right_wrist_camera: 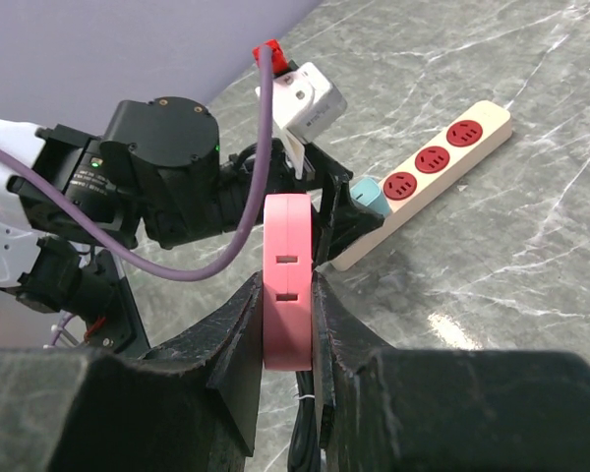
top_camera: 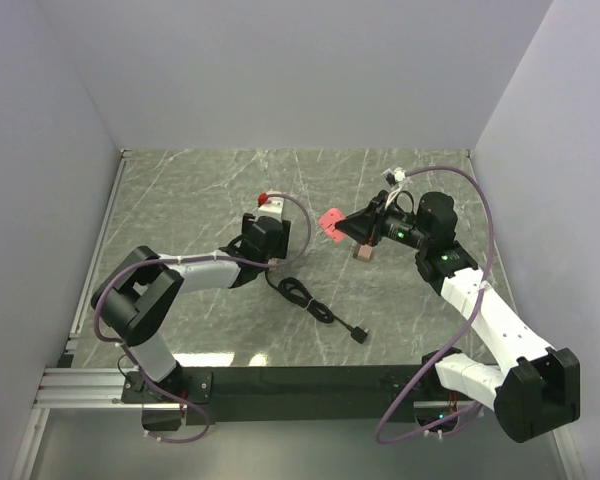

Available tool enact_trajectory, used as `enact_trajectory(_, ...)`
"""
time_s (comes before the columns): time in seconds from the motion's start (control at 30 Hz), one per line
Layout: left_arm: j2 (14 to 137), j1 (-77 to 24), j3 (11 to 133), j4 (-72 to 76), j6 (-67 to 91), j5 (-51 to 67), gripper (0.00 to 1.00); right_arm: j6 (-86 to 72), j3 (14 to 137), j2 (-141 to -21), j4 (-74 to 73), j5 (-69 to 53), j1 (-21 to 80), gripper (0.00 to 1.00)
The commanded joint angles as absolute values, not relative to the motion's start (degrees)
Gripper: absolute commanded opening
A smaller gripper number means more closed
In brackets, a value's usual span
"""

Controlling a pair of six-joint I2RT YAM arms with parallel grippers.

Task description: Insert the plug

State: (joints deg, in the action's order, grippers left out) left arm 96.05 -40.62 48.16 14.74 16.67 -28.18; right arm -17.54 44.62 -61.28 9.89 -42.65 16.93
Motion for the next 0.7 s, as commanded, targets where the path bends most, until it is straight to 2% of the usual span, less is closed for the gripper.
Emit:
enact_trajectory(0.0,96.9,-40.3,50.7,15.5,15.7,-27.4,0.71,-17.5,44.6,-60.1,12.5,-42.4,16.7,0.00)
enact_trajectory(0.13,98.3,-40.3,50.5,16.1,14.0,-27.6,0.50,-17.3,44.6,-60.1,12.0,-41.9,16.6,0.00)
enact_trajectory(0.17,98.2,-40.3,49.8,16.6,13.5,-27.2,0.40,-17.3,44.6,-60.1,12.0,-42.0,16.6,0.00)
enact_trajectory(0.27,97.6,-40.3,47.9,18.5,11.9,-26.1,0.23,-17.4,44.7,-59.9,11.6,-41.0,16.6,0.00)
enact_trajectory(0.37,96.2,-40.3,45.4,21.3,9.4,-22.9,0.13,-17.4,45.2,-59.9,10.0,-38.2,16.7,0.00)
enact_trajectory(0.47,94.1,-40.4,42.0,24.6,6.1,-16.7,0.07,-17.3,45.2,-59.7,8.4,-35.0,16.9,0.00)
enact_trajectory(0.67,88.9,-41.0,36.6,30.2,2.5,-1.9,0.04,-16.5,46.3,-60.7,3.3,-25.5,18.4,0.00)
